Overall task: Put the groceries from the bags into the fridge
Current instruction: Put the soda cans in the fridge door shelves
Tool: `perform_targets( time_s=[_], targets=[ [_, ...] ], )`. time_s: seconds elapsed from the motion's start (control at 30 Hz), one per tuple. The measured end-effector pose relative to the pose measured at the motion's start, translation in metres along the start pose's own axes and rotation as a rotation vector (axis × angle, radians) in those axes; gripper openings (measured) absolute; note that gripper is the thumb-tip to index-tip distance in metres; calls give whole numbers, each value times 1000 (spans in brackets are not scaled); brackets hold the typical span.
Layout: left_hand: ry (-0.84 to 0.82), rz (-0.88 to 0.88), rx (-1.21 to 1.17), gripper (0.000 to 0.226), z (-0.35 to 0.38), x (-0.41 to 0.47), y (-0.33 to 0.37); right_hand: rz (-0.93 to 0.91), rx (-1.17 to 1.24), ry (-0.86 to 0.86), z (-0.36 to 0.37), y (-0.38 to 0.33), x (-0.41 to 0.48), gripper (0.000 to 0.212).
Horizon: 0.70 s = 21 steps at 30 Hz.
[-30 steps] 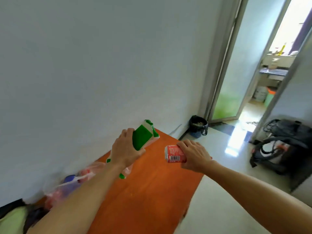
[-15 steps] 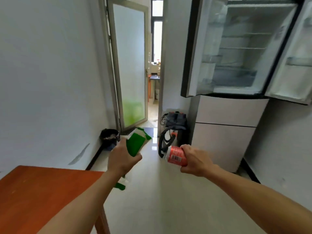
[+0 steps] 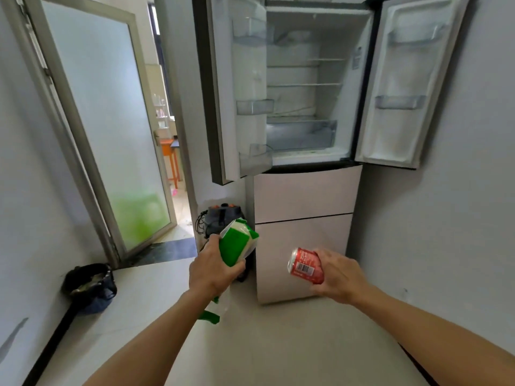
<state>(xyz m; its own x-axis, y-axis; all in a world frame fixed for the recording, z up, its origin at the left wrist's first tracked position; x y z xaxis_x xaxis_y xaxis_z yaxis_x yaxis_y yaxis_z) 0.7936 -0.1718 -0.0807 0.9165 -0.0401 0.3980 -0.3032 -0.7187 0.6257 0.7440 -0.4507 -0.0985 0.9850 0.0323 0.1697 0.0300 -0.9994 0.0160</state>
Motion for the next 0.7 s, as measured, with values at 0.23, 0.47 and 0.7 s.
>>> perform_targets(
  time_s=[0.23, 0.47, 0.7],
  targets=[
    [-22, 100, -31, 62, 57, 147, 30, 111, 18, 57, -13, 61, 122, 79],
    [45, 88, 12, 64, 86, 245, 36, 46, 170, 158, -45, 92, 245, 81],
    [151, 32, 126, 64, 113, 320, 28, -98, 346, 276, -73, 108, 400, 78]
  ],
)
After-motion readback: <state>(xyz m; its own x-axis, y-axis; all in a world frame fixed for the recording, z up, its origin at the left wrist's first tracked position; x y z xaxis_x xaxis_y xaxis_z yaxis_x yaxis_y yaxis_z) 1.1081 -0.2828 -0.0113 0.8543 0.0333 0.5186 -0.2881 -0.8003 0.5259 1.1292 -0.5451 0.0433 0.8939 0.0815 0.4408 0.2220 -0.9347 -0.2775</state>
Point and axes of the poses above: each hand's wrist, its own x-axis towards the middle knuckle, its own z-axis out of the palm, y = z × x, the point moved 5 cm from there along x, towards the middle knuckle, and after that the axes turned 6 degrees about -x, right-handed, at the moved point
